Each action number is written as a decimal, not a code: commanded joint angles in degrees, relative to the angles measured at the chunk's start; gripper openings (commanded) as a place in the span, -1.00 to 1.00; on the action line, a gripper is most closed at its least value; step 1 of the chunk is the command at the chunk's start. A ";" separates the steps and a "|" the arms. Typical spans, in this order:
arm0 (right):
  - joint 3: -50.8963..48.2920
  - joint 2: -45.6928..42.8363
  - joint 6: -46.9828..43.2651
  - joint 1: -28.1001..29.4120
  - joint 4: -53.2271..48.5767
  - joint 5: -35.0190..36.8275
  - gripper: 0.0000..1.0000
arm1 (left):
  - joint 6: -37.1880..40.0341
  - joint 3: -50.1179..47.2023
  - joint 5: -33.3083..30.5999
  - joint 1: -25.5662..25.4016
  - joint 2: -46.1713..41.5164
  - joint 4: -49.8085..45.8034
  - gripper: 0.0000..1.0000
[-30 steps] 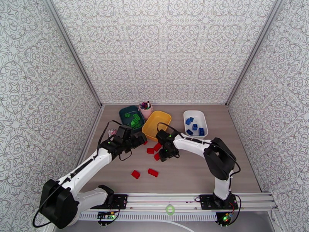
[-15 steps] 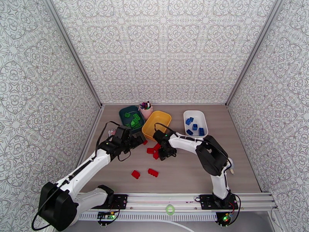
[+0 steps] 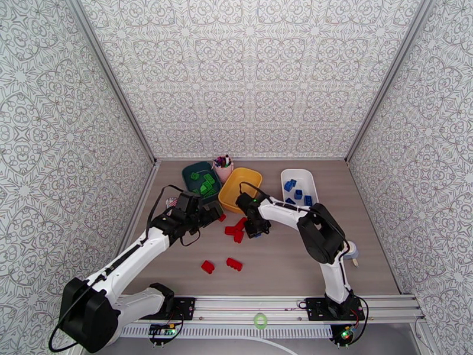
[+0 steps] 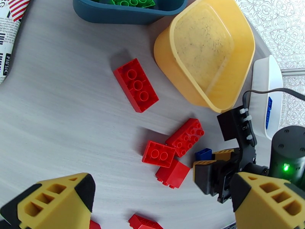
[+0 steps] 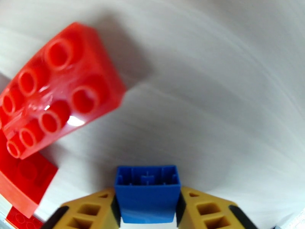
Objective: Sort the legos into containers by color
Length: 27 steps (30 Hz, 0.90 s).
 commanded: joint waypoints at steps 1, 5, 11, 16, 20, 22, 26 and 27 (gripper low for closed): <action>-0.52 0.19 1.13 -0.96 0.89 1.37 -0.27 | 1.77 2.38 -0.55 -1.29 1.09 -0.72 0.99; -3.02 -3.40 1.58 -0.96 1.77 0.79 -0.33 | 1.56 3.30 -1.29 -4.12 2.98 0.28 0.99; -8.75 -12.68 3.92 -0.97 2.34 1.87 -0.33 | 1.35 5.74 -1.70 -8.27 8.15 3.07 0.99; -12.73 -19.16 6.56 -2.02 0.60 3.59 -0.33 | 4.74 12.12 -1.15 -11.65 14.85 3.96 0.99; -14.52 -23.13 8.35 -5.05 -0.78 3.23 -0.36 | 9.35 20.96 0.35 -14.82 23.02 3.35 0.99; -14.63 -24.81 8.73 -7.05 -1.31 2.90 -0.36 | 11.45 26.15 1.27 -16.18 27.20 2.39 0.99; -14.15 -27.56 9.54 -12.66 -2.20 1.26 -0.36 | 15.22 37.11 3.72 -18.22 35.40 0.14 0.99; -13.97 -28.10 9.65 -14.27 -2.34 0.60 -0.36 | 15.80 39.78 4.62 -18.31 37.41 -0.12 0.99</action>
